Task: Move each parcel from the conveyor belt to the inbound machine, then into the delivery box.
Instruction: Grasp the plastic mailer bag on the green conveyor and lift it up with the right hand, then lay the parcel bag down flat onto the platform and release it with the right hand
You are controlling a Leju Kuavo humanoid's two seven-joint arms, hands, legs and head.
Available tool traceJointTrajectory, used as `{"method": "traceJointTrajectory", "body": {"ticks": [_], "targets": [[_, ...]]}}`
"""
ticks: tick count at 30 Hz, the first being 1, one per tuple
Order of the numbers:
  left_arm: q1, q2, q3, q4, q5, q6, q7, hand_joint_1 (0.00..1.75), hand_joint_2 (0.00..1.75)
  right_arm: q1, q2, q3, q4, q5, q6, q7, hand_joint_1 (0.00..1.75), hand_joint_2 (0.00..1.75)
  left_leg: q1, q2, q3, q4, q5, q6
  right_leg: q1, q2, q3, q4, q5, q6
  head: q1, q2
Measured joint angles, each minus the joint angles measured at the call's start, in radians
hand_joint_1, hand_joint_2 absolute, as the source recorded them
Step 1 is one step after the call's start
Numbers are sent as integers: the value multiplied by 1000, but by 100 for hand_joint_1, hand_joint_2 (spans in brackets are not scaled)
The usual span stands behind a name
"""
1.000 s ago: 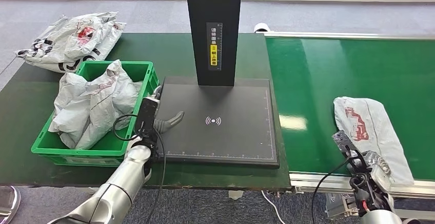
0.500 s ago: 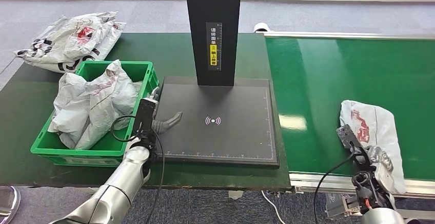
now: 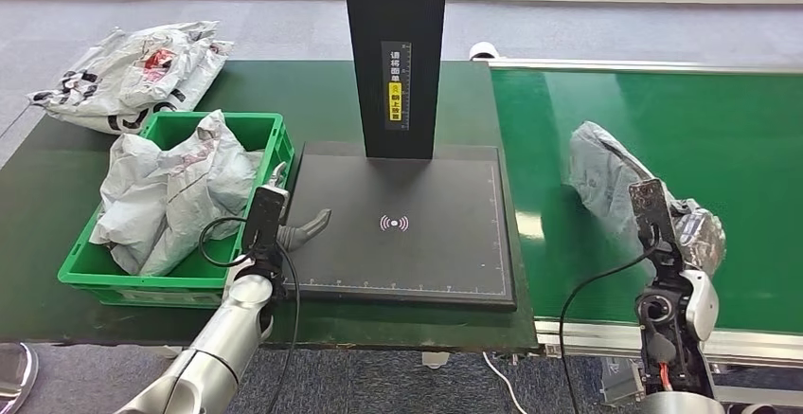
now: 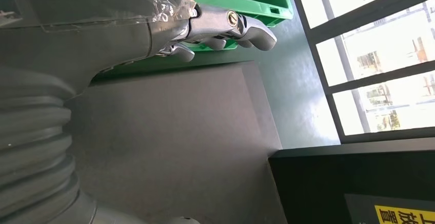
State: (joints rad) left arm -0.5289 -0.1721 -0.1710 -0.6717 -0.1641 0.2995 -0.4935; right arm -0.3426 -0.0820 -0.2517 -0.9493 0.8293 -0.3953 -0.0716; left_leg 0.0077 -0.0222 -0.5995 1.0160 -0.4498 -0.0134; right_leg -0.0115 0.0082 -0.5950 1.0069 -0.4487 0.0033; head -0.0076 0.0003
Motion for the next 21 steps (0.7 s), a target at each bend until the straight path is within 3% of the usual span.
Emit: {"method": "traceJointTrajectory", "body": {"ticks": [4, 10, 16, 21], "targets": [[-5, 0, 0, 1, -18, 11, -3, 0, 175, 6, 32, 77, -100, -2, -5, -29, 175, 175, 0, 1, 0, 0, 0, 0, 0, 1, -1, 0, 0, 0, 0, 0], [-25, -2, 0, 10, -35, 24, -12, 0, 175, 13, 87, 329, -233, 16, 59, 29, 175, 175, 1, 1, 1, 0, 1, -1, 3, 2, -1, 0, 0, 0, 0, 0], [-43, -7, 0, 14, -45, 23, -4, 0, 175, 46, 143, 557, -253, 41, 107, 55, 175, 175, 2, 1, 0, -1, 1, -2, 3, 2, -2, 0, 0, 0, 0, 0], [-58, -10, 0, 23, -46, 21, 0, 0, 175, 62, 162, 646, -257, 44, 114, 56, 175, 175, 2, 1, 0, 0, 1, -1, 2, 2, -2, 0, 0, 0, 0, 0]]}}
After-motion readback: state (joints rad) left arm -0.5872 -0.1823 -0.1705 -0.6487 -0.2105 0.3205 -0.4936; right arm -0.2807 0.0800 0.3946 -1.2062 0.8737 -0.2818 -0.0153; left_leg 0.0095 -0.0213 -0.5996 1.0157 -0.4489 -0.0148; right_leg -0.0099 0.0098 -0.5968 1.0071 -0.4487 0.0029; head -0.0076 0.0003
